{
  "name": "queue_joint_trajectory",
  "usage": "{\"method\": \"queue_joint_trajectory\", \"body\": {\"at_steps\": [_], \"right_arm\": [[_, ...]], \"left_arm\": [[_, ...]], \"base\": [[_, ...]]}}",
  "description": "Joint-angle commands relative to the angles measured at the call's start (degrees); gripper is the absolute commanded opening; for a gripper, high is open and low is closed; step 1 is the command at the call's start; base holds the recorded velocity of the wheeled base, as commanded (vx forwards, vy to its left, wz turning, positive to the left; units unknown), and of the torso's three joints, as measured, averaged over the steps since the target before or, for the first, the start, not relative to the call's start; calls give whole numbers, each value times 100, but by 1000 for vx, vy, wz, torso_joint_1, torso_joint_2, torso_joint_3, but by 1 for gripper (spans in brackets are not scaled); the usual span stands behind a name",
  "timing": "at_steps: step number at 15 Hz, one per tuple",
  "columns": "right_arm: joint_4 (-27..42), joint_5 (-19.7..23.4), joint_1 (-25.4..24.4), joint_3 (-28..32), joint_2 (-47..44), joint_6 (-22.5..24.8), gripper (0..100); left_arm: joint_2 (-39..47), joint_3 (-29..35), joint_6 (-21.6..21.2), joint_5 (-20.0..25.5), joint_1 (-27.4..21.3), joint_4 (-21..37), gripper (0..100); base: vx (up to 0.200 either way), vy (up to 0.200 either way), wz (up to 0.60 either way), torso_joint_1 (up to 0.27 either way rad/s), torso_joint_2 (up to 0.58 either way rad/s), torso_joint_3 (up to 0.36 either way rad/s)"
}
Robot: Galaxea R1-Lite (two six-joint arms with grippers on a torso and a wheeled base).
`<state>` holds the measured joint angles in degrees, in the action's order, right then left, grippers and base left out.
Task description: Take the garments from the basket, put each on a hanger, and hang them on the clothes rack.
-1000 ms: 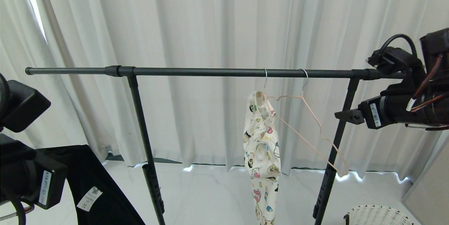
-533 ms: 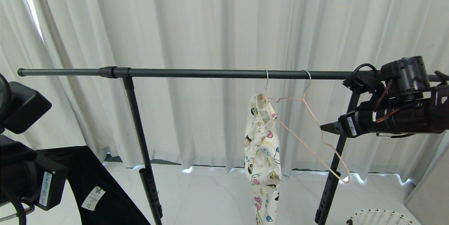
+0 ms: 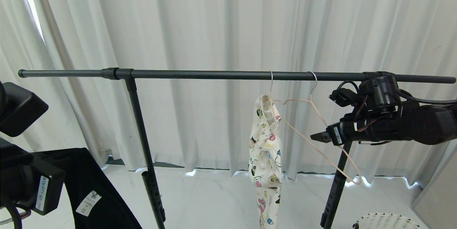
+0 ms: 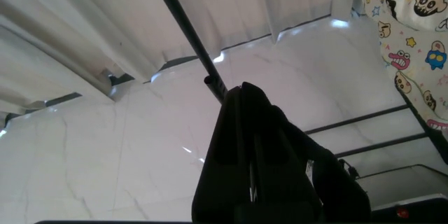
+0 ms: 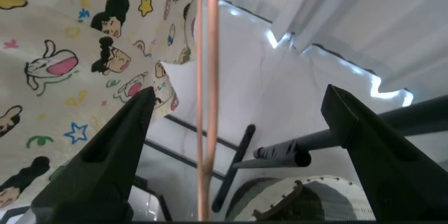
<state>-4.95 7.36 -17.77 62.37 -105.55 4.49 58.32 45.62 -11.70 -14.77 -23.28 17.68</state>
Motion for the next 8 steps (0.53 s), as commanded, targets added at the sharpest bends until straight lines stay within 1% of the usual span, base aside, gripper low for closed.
{"method": "queue_joint_trajectory", "body": {"at_steps": [1,3,5,8], "right_arm": [[-103,2,2,-23,-186,-9,100],[-191,20,2,-14,-238,-18,100],[-208,187,2,-14,-274,-18,100],[-226,283,-7,-23,-282,-18,100]], "left_arm": [[-5,17,10,1,-1,-1,0],[-14,26,1,1,-1,-1,0],[-40,17,1,1,-1,-1,0],[-145,9,1,1,-1,-1,0]], "base": [[0,0,0,0,0,0],[0,0,0,0,0,0],[0,0,0,0,0,0],[0,0,0,0,0,0]]}}
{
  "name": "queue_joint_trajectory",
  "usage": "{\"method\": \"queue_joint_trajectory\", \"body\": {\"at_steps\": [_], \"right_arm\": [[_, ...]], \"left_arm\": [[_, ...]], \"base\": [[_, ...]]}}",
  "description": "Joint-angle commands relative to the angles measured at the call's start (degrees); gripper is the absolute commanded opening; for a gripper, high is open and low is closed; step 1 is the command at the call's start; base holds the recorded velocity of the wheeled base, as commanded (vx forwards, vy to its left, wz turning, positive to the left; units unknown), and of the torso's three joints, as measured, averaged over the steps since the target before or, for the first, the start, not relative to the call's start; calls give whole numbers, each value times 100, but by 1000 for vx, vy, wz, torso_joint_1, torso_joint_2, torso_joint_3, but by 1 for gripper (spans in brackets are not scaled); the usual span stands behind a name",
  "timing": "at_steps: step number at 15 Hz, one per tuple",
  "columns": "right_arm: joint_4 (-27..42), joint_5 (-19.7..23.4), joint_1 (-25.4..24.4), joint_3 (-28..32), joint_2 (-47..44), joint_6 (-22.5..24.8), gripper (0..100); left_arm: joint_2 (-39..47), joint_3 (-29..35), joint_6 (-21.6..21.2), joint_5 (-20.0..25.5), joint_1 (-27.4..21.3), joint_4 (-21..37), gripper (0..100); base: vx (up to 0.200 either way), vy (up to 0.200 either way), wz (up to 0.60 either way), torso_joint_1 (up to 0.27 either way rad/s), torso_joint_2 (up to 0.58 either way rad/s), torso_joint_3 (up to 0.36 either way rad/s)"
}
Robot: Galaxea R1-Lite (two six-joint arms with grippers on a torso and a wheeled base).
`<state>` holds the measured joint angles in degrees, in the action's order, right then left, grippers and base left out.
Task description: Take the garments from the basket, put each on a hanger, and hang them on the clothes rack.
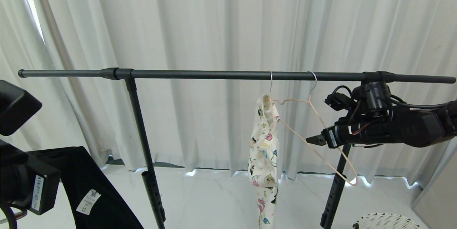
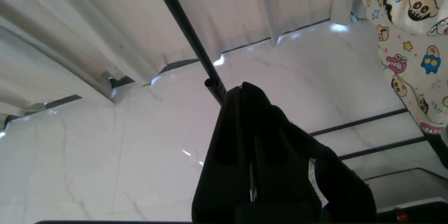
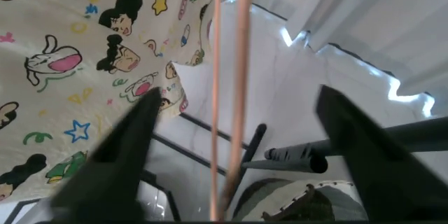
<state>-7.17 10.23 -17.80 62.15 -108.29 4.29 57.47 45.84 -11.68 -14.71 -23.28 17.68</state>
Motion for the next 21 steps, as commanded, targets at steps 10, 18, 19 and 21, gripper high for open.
{"method": "queue_joint_trajectory", "body": {"at_steps": [10,18,19,21], "right_arm": [[-514,32,-66,-80,168,-25,0],[-2359,14,-119,-1214,616,-280,0],[-2465,14,-119,-1328,686,-280,0],[-2667,14,-119,-1495,836,-297,0]], "left_arm": [[-201,-22,-1,-5,8,-1,0],[-447,-31,-1,-5,17,-1,0],[-464,-31,-1,-5,17,-1,0],[-500,-31,-1,-5,17,-1,0]], "base": [[0,0,0,0,0,0],[0,0,0,0,0,0],[0,0,0,0,0,0],[0,0,0,0,0,0]]}}
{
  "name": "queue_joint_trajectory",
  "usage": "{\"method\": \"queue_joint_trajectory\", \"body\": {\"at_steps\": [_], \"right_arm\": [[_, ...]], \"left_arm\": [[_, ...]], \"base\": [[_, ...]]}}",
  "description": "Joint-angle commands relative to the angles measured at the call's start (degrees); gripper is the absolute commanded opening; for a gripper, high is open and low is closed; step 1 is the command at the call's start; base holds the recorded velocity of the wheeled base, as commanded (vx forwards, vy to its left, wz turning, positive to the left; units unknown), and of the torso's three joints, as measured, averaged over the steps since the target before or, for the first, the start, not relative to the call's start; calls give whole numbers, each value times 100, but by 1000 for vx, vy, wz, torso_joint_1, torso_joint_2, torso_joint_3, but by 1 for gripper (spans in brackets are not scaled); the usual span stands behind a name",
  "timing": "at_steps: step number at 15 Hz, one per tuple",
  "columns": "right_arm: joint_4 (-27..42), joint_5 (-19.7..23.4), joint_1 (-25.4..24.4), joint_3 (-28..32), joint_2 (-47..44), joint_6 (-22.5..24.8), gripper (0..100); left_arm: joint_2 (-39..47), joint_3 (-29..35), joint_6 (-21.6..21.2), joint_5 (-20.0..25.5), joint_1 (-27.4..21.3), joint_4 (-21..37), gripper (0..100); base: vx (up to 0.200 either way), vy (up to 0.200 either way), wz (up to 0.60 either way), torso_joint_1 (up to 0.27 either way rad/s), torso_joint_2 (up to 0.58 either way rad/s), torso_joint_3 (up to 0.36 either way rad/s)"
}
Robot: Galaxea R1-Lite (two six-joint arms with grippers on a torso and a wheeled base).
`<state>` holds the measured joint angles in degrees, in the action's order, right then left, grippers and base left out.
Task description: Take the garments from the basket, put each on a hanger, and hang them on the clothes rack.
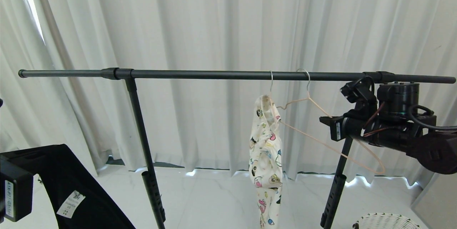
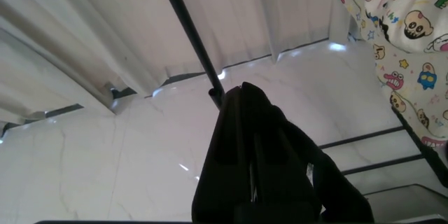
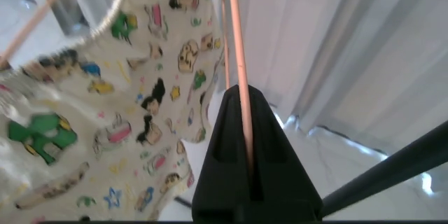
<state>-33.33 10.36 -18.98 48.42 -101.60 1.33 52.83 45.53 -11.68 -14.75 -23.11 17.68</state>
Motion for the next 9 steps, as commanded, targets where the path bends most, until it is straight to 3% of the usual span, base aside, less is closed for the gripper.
{"method": "queue_joint_trajectory", "body": {"at_steps": [1,4,9], "right_arm": [[-165,1,0,-158,175,-63,0],[-587,-17,0,-245,175,-230,0],[-710,-25,26,-377,641,-326,0]], "left_arm": [[-54,0,-1,-2,0,-1,0],[-71,0,-1,-2,0,-1,0],[-98,-27,-1,-2,0,-1,0]], "base": [[0,0,0,0,0,0],[0,0,0,0,0,0],[0,0,0,0,0,0]]}}
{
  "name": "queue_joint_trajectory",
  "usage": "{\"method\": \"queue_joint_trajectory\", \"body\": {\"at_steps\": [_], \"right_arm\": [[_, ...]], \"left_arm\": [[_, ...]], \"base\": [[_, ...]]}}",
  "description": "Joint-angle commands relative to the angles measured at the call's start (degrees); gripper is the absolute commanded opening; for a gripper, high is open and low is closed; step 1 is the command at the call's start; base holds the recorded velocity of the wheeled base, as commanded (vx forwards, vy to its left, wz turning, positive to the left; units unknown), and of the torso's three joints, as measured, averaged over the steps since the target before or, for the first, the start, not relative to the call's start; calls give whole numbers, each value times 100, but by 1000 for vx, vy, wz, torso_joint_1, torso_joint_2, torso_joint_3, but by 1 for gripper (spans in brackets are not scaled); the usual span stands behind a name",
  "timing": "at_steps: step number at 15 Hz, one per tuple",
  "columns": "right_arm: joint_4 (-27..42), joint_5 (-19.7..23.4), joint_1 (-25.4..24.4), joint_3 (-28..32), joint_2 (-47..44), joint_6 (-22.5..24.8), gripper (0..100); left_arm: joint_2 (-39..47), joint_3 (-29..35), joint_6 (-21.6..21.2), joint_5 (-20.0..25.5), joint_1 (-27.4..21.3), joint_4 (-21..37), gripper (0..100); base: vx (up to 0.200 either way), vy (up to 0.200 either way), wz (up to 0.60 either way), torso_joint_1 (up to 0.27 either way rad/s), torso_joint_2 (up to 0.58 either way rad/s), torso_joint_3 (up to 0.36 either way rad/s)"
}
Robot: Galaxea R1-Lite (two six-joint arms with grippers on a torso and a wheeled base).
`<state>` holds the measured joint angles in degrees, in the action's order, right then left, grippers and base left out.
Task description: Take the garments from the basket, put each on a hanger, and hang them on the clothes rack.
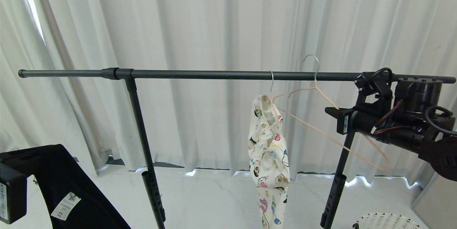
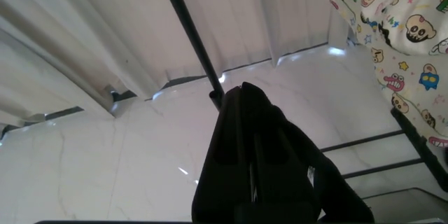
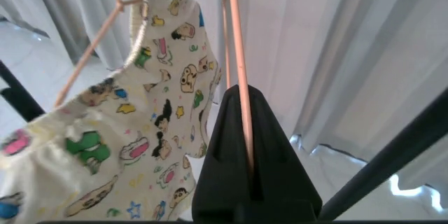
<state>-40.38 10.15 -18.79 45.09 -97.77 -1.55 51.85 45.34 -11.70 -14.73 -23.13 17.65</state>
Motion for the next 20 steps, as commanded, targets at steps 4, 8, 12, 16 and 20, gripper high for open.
{"method": "queue_joint_trajectory", "body": {"at_steps": [4,8,12,16,20], "right_arm": [[-5,-5,15,-923,1225,-197,0],[-5,-5,15,-1811,2130,-206,0],[21,4,-20,-2084,2675,-249,0],[100,13,-178,-2251,3194,-373,0],[504,13,-714,-2215,3537,-487,0]], "left_arm": [[-34,-183,-271,-189,10,1,0],[-61,-209,-385,-303,10,1,0],[-78,-218,-394,-303,1,1,0],[-78,-209,-429,-294,-8,1,0],[-87,-227,-508,-294,-34,1,0]], "base": [[-50,0,0,-1,2,1],[-200,0,0,6,6,1],[-200,0,0,-5,1,6],[-200,0,0,1,4,-1],[-100,0,0,4,1,1]]}}
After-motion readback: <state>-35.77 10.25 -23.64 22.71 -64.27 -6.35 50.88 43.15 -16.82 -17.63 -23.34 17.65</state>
